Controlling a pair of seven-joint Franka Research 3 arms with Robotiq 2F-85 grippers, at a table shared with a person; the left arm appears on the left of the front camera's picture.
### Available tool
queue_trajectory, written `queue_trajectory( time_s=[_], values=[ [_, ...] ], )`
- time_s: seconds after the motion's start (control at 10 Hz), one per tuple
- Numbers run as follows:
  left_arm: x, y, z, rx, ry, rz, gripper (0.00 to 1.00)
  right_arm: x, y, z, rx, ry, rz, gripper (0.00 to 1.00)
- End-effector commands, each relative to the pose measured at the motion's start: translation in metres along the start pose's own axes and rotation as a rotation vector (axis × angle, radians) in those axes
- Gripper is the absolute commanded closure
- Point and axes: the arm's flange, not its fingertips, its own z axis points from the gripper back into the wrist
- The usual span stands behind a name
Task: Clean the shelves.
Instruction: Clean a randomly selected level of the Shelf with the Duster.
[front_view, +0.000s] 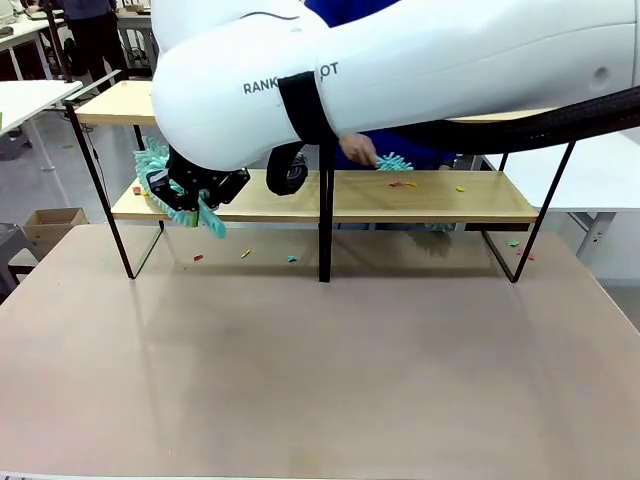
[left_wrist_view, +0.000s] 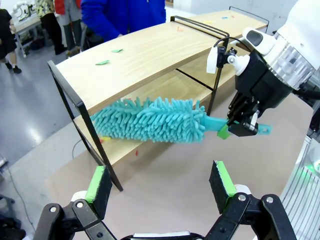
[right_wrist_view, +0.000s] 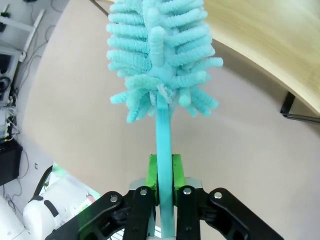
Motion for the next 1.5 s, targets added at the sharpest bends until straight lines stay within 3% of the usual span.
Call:
queue_trajectory(
  time_s=[0.0, 0.4, 0.6, 0.7, 0.8, 1.2, 1.4],
  values=[
    [-0.001, 0.001, 0.0, -0.009, -0.009, -0.006, 0.0, 0.003, 0.004, 0.002, 0.075, 0.048, 0.054, 0.88],
    [-0.001, 0.001, 0.0, -0.009, -0.009, -0.006, 0.0, -0.001, -0.003, -0.001, 0.119, 0.109, 0.078, 0.88],
    [-0.001, 0.001, 0.0, -0.009, -0.009, -0.006, 0.0, 0.001, -0.008, 0.0, 0.365, 0.149, 0.143, 0.88],
    [-0.001, 0.001, 0.0, -0.009, -0.009, -0.006, 0.0, 0.001, -0.016, 0.001, 0.423, 0.115, 0.124, 0.88],
    [-0.001, 0.001, 0.0, -0.009, -0.009, -0.006, 0.0, 0.0, -0.029, 0.002, 0.445, 0.074, 0.098, 0.88],
    [-0.001, 0.001, 0.0, -0.009, -0.009, -0.006, 0.0, -0.017, -0.054, 0.009, 0.402, 0.086, 0.033, 0.88],
    [-0.001, 0.001, 0.0, -0.009, -0.009, -0.006, 0.0, -0.047, -0.095, 0.041, 0.396, 0.126, 0.023, 0.88]
  ],
)
